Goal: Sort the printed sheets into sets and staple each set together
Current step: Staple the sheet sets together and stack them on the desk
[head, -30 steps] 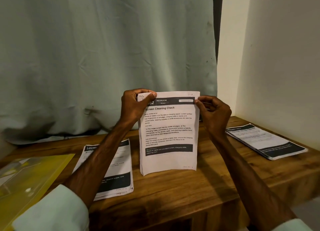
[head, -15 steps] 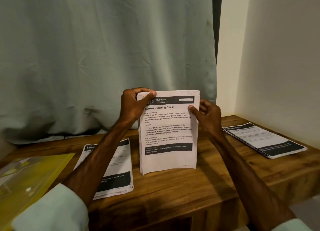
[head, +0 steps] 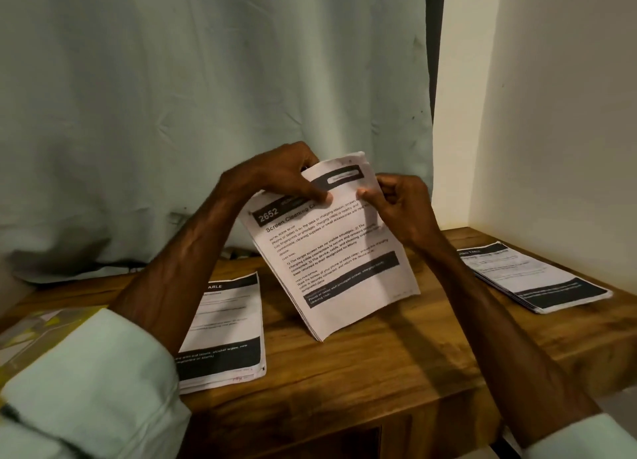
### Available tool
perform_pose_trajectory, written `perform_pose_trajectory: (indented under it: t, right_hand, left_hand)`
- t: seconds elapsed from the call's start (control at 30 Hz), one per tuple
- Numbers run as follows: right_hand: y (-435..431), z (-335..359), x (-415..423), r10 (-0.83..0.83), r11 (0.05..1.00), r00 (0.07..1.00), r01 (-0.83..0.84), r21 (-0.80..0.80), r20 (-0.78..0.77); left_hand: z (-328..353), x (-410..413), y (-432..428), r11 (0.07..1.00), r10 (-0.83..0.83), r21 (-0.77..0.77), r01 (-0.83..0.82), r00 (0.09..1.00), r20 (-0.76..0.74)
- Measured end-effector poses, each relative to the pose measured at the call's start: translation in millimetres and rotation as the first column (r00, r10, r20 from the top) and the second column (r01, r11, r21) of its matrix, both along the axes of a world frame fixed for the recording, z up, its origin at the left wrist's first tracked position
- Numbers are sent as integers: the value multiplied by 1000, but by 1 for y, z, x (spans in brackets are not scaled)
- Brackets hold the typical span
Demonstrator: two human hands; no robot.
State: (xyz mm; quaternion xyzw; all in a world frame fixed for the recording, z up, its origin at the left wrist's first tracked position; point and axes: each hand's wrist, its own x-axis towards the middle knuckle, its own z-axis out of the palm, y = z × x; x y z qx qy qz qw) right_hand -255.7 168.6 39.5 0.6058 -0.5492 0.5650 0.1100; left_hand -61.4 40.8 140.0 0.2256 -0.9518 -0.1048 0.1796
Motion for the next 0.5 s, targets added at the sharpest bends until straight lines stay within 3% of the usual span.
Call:
perform_pose_trajectory:
  t: [0.13, 0.27, 0.33, 0.4, 0.5]
  right_hand:
    - [9, 5, -8, 4, 997, 998, -8, 76, 58]
    - [26, -20, -46, -86, 954, 973, 19, 298, 213]
    - [38, -38, -60, -47, 937, 920, -94, 336, 389]
    - [46, -58, -62, 46, 923, 777, -273, 270, 628]
    - [47, -87, -53, 204, 847, 441, -527, 68, 874]
  left_hand:
    - [-7, 6, 3, 977, -108, 178, 120, 991, -78]
    - [-27, 33, -6, 931, -6, 348, 115, 954, -299]
    - [-38, 47, -15, 905, 71, 417, 90, 932, -356]
    - [-50, 57, -24, 881, 126, 464, 89, 903, -411]
    - [-71, 63, -30, 835, 196, 535, 130, 838, -510]
